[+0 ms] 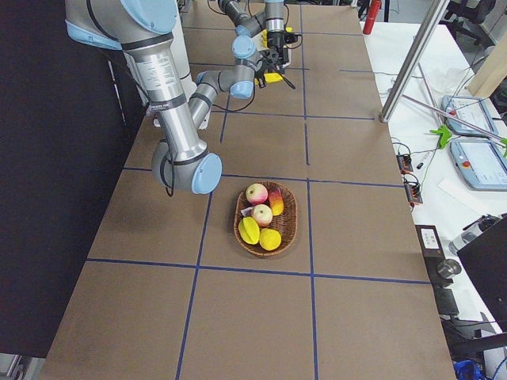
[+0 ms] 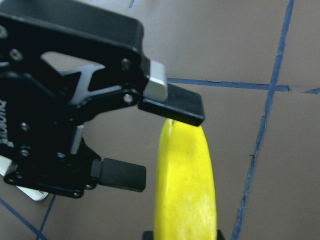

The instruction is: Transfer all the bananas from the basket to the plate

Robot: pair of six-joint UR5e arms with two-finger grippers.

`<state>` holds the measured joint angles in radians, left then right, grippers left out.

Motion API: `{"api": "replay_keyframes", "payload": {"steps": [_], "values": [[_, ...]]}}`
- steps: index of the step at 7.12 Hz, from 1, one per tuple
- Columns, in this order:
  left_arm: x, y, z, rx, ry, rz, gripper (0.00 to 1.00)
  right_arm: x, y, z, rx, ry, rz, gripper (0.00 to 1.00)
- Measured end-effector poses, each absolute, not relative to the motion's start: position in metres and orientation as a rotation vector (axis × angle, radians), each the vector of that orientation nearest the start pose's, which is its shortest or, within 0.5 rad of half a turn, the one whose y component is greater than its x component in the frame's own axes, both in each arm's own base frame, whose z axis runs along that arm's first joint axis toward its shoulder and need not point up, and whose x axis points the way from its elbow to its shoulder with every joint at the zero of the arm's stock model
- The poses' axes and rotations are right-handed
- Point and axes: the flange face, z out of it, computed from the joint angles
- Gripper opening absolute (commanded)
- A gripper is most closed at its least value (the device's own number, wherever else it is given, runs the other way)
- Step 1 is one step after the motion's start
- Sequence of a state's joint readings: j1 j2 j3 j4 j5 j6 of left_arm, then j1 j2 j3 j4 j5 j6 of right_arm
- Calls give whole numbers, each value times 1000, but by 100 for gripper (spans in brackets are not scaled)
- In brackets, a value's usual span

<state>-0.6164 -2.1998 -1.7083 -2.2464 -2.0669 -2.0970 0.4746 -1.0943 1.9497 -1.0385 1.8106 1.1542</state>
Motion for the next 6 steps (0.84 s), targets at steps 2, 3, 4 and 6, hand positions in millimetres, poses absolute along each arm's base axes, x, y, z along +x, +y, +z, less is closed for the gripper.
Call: {"api": "replay_keyframes", "payload": {"steps": [2,3,4,6], "values": [[475,-429,146,-340,1444,-575,77,-454,-355,162,415,-1334,-120,0],[476,-429,144,-339,1446,-574,54,-454,-355,162,415,-1334,-121,0],[476,-428,143,-339,1448,-573,53,-454,-355,162,415,-1333,-123,0],[476,-427,142,-337,1458,-566,43,-455,-355,162,417,-1331,-126,1]]}}
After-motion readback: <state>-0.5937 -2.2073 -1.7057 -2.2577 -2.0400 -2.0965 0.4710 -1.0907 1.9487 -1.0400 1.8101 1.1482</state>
